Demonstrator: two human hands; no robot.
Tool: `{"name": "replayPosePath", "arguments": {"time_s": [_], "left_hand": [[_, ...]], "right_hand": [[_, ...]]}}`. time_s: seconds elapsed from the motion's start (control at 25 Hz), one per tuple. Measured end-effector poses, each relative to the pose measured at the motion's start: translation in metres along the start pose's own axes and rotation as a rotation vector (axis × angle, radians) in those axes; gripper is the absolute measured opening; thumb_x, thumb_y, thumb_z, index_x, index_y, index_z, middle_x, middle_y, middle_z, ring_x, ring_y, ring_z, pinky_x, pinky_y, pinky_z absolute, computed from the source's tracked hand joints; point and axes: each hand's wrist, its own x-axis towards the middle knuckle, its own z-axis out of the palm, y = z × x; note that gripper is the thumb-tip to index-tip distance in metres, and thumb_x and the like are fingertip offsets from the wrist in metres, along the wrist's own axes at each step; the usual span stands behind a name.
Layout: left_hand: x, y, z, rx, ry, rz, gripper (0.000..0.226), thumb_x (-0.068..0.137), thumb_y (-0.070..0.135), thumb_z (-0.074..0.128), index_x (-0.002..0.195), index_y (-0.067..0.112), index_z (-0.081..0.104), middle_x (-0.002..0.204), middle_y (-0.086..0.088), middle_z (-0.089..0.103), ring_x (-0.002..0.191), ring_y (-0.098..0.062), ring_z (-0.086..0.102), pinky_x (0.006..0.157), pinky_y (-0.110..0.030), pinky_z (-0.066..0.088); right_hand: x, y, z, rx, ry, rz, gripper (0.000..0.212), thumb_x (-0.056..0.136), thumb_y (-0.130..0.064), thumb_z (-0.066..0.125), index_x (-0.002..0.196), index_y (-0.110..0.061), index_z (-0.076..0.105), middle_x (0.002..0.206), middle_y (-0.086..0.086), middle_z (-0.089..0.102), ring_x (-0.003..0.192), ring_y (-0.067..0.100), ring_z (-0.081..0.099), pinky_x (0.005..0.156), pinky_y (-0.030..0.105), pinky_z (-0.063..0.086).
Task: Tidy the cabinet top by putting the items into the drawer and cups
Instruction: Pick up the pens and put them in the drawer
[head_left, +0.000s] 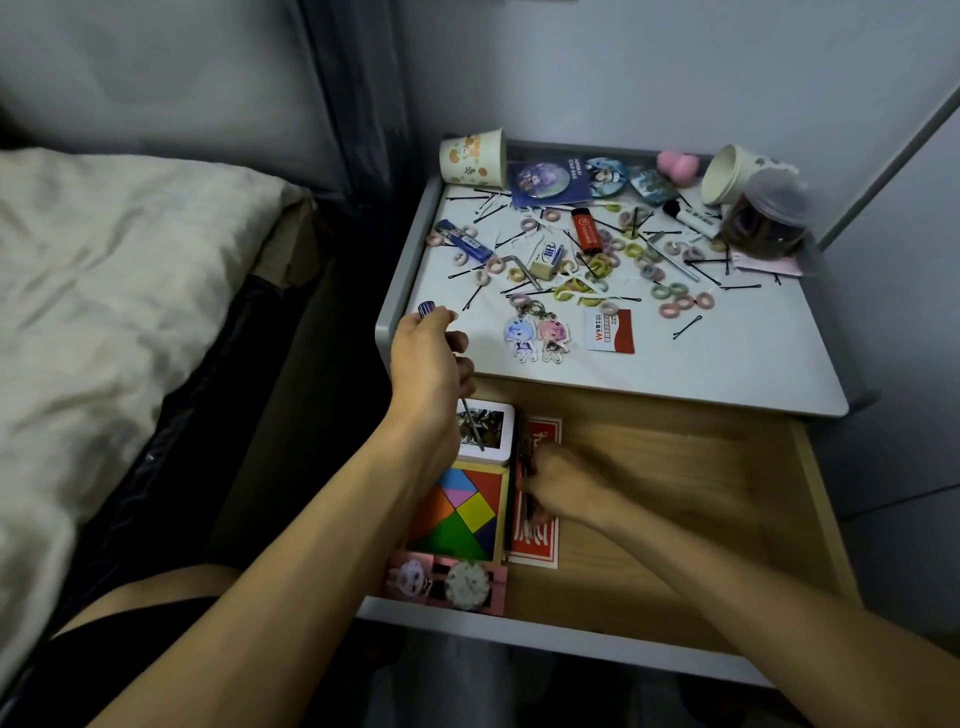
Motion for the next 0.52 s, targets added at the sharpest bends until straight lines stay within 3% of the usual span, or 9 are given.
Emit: {"name": "replayPosePath", "arguments": {"time_s": [0.08,0.16,0.24,0.4,0.52], "left_hand": [[0.000,0.000,-0.001,0.009,-0.002,0.015,0.016,0.102,0.014,0.037,0.106,0.009,0.052,0.075,-0.003,0.047,0.055,-0.013,0.039,0.049,-0.026,0.030],[-0.001,-0.001,-0.002,0.019,-0.007,0.024,0.018,0.103,0.013,0.038,0.109,0.006,0.054,0.078,-0.005,0.051,0.060,-0.015,0.047,0.053,-0.026,0.039],[-0.001,-0.003,-0.003,0.030,-0.012,0.038,0.022,0.104,0.015,0.039,0.112,0.003,0.056,0.082,-0.006,0.055,0.067,-0.016,0.053,0.060,-0.027,0.047],[0.002,-0.007,-0.005,0.277,0.024,0.151,0.029,0.103,0.026,0.044,0.110,0.011,0.067,0.089,0.003,0.058,0.084,-0.014,0.056,0.077,-0.028,0.048],[0.007,-0.010,-0.008,0.342,-0.004,0.154,0.025,0.099,0.035,0.051,0.102,0.022,0.072,0.097,0.001,0.066,0.098,-0.025,0.064,0.090,-0.045,0.053]], "right_hand": [[0.006,0.000,0.000,-0.089,0.015,-0.034,0.033,0.099,-0.009,0.045,0.068,-0.019,0.042,0.089,0.019,0.068,0.077,0.032,0.070,0.060,0.034,0.055],[0.010,0.002,0.000,-0.156,0.040,-0.060,0.036,0.100,-0.010,0.043,0.064,-0.017,0.044,0.071,0.010,0.063,0.067,0.026,0.067,0.052,0.027,0.051],[0.014,0.003,-0.002,-0.230,0.074,-0.073,0.034,0.100,-0.014,0.044,0.066,-0.015,0.045,0.063,0.000,0.051,0.058,0.016,0.054,0.044,0.020,0.036],[0.015,0.003,-0.006,-0.260,0.056,-0.104,0.023,0.101,-0.020,0.045,0.079,-0.012,0.049,0.080,0.006,0.056,0.066,0.016,0.050,0.048,0.021,0.031],[0.014,0.004,-0.007,-0.231,0.055,-0.107,0.020,0.101,-0.022,0.047,0.085,-0.011,0.052,0.094,0.014,0.066,0.079,0.024,0.062,0.057,0.024,0.039]]}}
